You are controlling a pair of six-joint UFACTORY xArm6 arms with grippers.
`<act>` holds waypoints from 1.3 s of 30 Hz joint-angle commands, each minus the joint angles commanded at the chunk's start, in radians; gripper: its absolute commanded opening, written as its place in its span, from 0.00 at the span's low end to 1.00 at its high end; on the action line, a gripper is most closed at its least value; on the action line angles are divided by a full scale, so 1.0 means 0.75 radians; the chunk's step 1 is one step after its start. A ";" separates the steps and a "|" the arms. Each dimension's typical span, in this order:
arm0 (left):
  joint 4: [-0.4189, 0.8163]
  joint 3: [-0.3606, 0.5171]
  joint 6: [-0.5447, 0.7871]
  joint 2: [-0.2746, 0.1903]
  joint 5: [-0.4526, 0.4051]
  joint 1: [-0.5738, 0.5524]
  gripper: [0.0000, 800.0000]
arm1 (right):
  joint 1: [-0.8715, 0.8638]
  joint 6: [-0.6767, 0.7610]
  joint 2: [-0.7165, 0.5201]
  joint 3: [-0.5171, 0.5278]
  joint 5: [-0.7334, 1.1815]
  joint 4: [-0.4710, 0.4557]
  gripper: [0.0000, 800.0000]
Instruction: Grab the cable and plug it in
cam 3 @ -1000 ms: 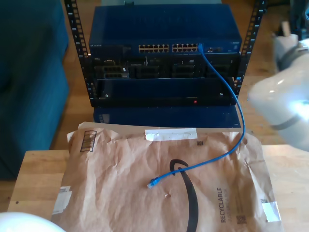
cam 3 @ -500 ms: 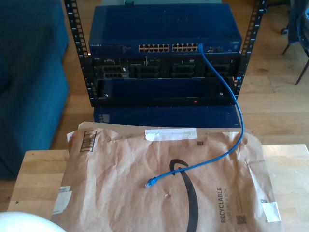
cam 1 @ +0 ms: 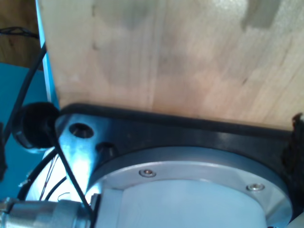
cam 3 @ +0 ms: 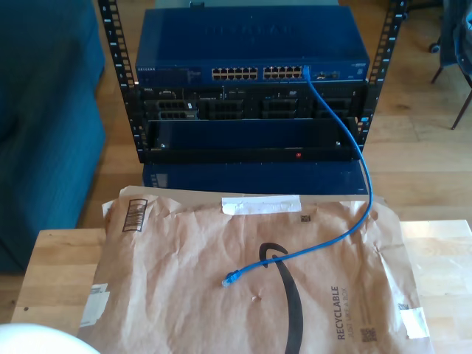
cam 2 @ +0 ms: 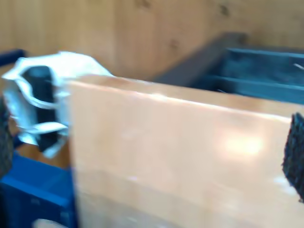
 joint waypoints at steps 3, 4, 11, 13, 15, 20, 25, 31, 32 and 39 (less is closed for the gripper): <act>0.000 0.000 0.000 0.000 0.000 0.000 1.00 | -0.059 -0.004 -0.008 0.014 0.098 -0.102 1.00; 0.000 0.000 0.000 0.000 0.000 0.000 1.00 | -0.084 -0.004 -0.020 0.016 0.141 -0.153 1.00; 0.000 0.000 0.000 0.000 0.000 0.000 1.00 | -0.252 -0.102 -0.135 0.196 0.248 -0.284 1.00; 0.000 0.000 0.000 0.000 0.000 0.000 1.00 | -0.286 -0.145 -0.188 0.239 0.252 -0.299 1.00; 0.000 0.000 0.000 0.000 0.000 0.000 1.00 | -0.303 -0.153 -0.250 0.315 0.252 -0.313 1.00; 0.000 0.000 0.000 0.000 0.000 0.000 1.00 | -0.350 -0.155 -0.333 0.485 0.239 -0.370 1.00; 0.000 0.000 0.000 0.000 0.000 0.000 1.00 | -0.372 -0.155 -0.342 0.597 0.166 -0.376 1.00; 0.000 0.000 0.000 0.000 0.000 0.000 1.00 | -0.374 -0.155 -0.378 0.734 -0.008 -0.376 1.00; 0.000 0.000 0.000 0.000 0.000 0.000 1.00 | -0.374 -0.155 -0.381 0.755 -0.035 -0.378 1.00; 0.000 0.000 0.000 0.000 0.000 0.000 1.00 | -0.423 -0.158 -0.421 0.835 -0.123 -0.378 1.00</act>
